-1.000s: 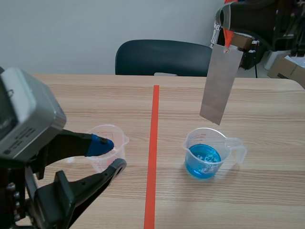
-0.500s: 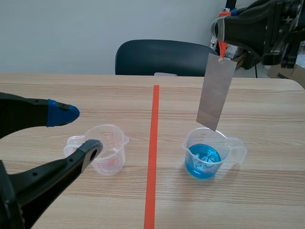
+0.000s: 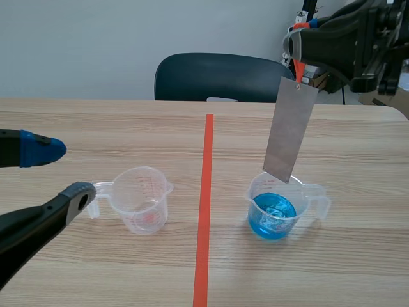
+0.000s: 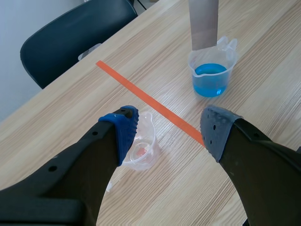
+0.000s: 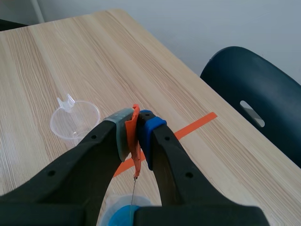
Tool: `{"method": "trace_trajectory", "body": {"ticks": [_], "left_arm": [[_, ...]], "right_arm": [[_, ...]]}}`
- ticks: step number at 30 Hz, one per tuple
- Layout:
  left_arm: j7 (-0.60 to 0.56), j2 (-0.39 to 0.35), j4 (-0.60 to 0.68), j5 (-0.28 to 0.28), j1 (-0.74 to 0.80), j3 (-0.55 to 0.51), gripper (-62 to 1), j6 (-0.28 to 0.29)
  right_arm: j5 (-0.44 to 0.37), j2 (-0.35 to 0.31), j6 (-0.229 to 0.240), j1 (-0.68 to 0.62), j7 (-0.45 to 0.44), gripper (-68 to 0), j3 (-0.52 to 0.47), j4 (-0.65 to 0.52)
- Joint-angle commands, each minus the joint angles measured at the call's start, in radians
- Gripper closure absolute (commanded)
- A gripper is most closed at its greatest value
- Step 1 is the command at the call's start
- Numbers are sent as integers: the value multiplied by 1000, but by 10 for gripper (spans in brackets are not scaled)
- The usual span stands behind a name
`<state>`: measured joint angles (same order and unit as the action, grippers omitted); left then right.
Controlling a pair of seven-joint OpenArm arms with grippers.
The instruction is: Do the redox reaction experiment. lower the plate into the blue solution
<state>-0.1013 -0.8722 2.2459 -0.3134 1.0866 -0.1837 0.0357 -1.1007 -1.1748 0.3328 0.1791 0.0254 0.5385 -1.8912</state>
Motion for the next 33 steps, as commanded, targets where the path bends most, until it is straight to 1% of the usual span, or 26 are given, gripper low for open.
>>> {"method": "trace_trajectory", "body": {"ticks": [1, 5, 6, 9, 12, 13, 17, 19, 21, 24, 29, 31, 33], "left_arm": [[-11, 7, 19, -10, -2, -2, -334, 13], [-11, 7, 19, -10, 0, -4, -402, 14], [-12, 7, 19, -10, 0, -4, -418, 23], [-16, 7, 19, -10, 11, -10, -453, 31], [-71, 7, 19, -11, 62, -44, -470, 31], [-96, 7, 19, -20, 84, -58, -480, 31], [-177, 7, 19, -67, 151, -105, -589, 51], [-206, 7, 19, -71, 176, -121, -623, 73], [-226, 7, 19, -72, 193, -130, -623, 92], [-274, 8, 19, -72, 217, -134, -623, 91], [-394, 13, 19, -72, 230, -137, -623, 90], [-403, 13, 19, -72, 230, -150, -623, 90], [-388, 13, 19, -72, 230, -154, -623, 90]], "right_arm": [[-15, -11, -3, 14, -10, 1, -14, -3], [-30, -11, -2, 14, 6, 1, -14, -3], [-30, -11, -2, 14, 9, 0, -14, -3], [-31, -11, -2, 14, 23, 0, -14, -3], [-36, -11, 1, 14, 37, 0, -14, -3], [-36, -11, 1, 14, 37, 0, -14, -3], [-36, -11, 1, 11, 39, 0, -14, -3], [-36, -11, 1, -3, 35, 0, -14, -3], [-34, -10, 1, -18, 27, 1, -14, -3], [-27, -10, 0, -27, 19, 1, -14, -3], [-18, -10, 0, -33, 10, 1, -14, -3], [1, -6, 0, -35, 4, 1, -14, -3], [15, 6, 0, -36, 5, 0, -14, 5]]}}
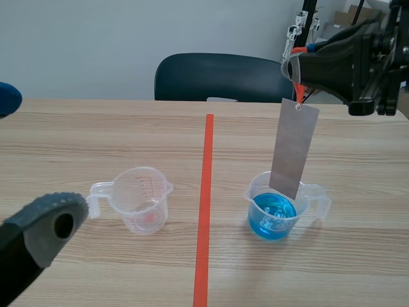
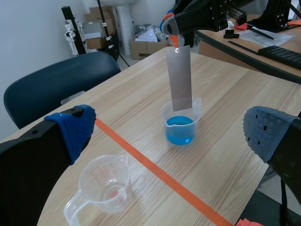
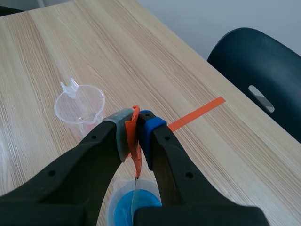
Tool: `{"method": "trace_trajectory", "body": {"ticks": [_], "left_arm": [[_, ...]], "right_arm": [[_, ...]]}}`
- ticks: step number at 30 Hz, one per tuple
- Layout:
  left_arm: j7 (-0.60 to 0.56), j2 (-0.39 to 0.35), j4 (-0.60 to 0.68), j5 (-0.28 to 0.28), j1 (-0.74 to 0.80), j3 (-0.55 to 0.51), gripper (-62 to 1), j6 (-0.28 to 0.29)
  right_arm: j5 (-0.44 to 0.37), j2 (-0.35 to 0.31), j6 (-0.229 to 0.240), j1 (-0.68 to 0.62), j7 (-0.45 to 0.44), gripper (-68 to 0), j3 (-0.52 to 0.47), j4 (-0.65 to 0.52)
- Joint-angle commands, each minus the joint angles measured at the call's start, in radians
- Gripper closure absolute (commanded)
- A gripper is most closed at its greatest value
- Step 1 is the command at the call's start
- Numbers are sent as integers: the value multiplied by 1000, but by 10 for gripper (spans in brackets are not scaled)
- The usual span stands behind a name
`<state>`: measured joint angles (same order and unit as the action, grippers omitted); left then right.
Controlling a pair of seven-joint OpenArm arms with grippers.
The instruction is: Do the redox reaction experiment. lower the plate into the blue solution
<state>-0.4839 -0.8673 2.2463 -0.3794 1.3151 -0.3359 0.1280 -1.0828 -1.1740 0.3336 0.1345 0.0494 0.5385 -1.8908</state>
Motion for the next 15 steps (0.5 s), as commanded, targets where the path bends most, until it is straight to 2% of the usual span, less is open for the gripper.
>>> {"method": "trace_trajectory", "body": {"ticks": [1, 7, 15], "left_arm": [[-6, 8, 19, -6, 2, -3, -623, -2], [-6, 8, 19, -6, 2, -6, -623, -2], [-6, 8, 19, -6, 2, -6, -623, -2]], "right_arm": [[3, 11, -2, 9, -19, 1, -14, 9], [10, 60, 0, 6, -19, 1, -14, 61], [71, 89, 0, -24, -38, 1, -14, 72]]}}
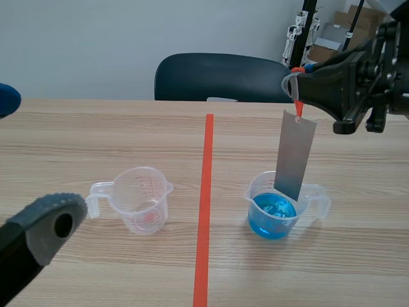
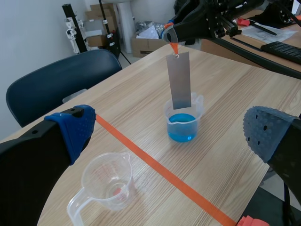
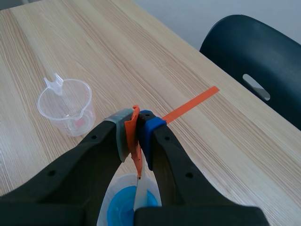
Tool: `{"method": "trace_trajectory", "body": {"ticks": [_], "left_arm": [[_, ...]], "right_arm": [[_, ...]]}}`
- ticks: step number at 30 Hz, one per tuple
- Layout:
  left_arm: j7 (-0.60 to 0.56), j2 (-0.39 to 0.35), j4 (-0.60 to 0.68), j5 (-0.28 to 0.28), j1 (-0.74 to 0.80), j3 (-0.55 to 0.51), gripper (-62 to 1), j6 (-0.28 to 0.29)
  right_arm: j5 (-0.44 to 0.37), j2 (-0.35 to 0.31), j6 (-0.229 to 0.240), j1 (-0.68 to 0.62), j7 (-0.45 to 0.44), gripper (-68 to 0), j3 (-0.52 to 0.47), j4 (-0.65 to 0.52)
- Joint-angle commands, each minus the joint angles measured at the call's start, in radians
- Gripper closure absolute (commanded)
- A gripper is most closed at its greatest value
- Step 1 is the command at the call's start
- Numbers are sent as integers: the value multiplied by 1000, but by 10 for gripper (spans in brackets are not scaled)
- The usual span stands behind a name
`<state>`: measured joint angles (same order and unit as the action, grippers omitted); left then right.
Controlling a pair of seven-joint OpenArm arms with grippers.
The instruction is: Do the redox reaction experiment. lower the plate into the blue solution
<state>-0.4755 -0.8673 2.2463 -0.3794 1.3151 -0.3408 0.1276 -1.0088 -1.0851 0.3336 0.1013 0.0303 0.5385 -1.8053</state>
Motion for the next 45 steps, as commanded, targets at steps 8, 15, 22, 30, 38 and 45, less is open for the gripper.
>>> {"method": "trace_trajectory", "body": {"ticks": [8, 15, 22, 30, 38, 45], "left_arm": [[-14, 8, 19, -6, 2, -1, -623, -2], [-14, 8, 19, -6, 2, -1, -623, -2], [-14, 8, 19, -5, 2, -1, -623, -2], [-14, 8, 19, 0, 2, -1, -623, -2], [-14, 8, 19, 1, 2, -1, -623, -2], [-14, 8, 19, 1, 2, -1, -623, -2]], "right_arm": [[0, 6, 0, 9, -30, 1, -14, -5], [39, 48, 0, -7, -37, 1, -14, 37], [48, 78, 0, -8, -33, 1, -13, 48], [130, 116, 0, -53, -55, 1, -13, 49], [171, 133, -1, -74, -71, 1, -13, 60], [225, 196, 0, -74, -80, 1, -13, 152]]}}
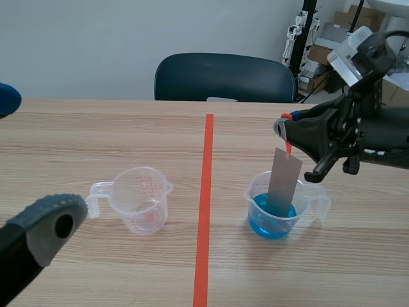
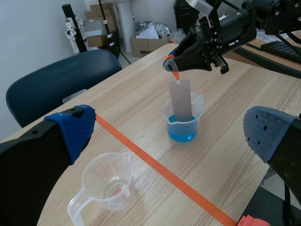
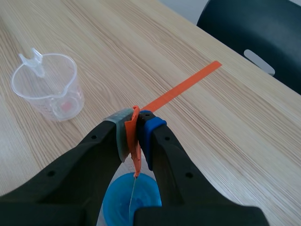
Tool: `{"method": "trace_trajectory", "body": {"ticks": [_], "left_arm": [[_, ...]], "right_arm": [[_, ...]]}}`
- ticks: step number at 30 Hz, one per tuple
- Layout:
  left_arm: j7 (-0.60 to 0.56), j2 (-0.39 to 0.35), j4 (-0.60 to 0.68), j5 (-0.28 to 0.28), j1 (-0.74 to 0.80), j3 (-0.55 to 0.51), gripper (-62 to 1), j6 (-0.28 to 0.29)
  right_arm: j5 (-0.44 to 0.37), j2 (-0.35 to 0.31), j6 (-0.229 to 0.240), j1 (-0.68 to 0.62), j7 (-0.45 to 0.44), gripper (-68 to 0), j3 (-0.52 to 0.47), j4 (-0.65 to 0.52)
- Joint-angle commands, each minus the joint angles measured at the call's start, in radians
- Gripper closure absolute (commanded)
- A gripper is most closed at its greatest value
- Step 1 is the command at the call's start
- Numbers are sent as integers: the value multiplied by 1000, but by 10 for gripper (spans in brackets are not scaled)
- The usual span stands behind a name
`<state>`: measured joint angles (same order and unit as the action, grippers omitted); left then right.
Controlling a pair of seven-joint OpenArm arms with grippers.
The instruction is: Do the redox reaction experiment. lower the plate into the blue solution
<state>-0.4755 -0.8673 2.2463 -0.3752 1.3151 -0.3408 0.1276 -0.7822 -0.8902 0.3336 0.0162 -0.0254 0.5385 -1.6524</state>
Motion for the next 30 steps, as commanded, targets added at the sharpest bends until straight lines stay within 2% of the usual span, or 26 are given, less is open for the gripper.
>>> {"method": "trace_trajectory", "body": {"ticks": [1, 9, 13, 28, 30], "left_arm": [[-14, 8, 19, -3, 2, -1, -623, -2], [-13, 8, 19, -3, 2, -1, -623, -2], [-1, 8, 19, -3, 2, -1, -623, -2], [1, 8, 19, -3, 2, -1, -623, -2], [1, 8, 19, -3, 2, -1, -623, -2]], "right_arm": [[7, 9, 0, 11, -27, 1, -13, 11], [21, 46, 19, 11, -27, 1, -13, 51], [19, 48, 58, 11, -27, 1, -13, 51], [19, 48, 62, 12, -40, 1, -14, 50], [19, 48, 82, 13, -49, 1, -14, 50]]}}
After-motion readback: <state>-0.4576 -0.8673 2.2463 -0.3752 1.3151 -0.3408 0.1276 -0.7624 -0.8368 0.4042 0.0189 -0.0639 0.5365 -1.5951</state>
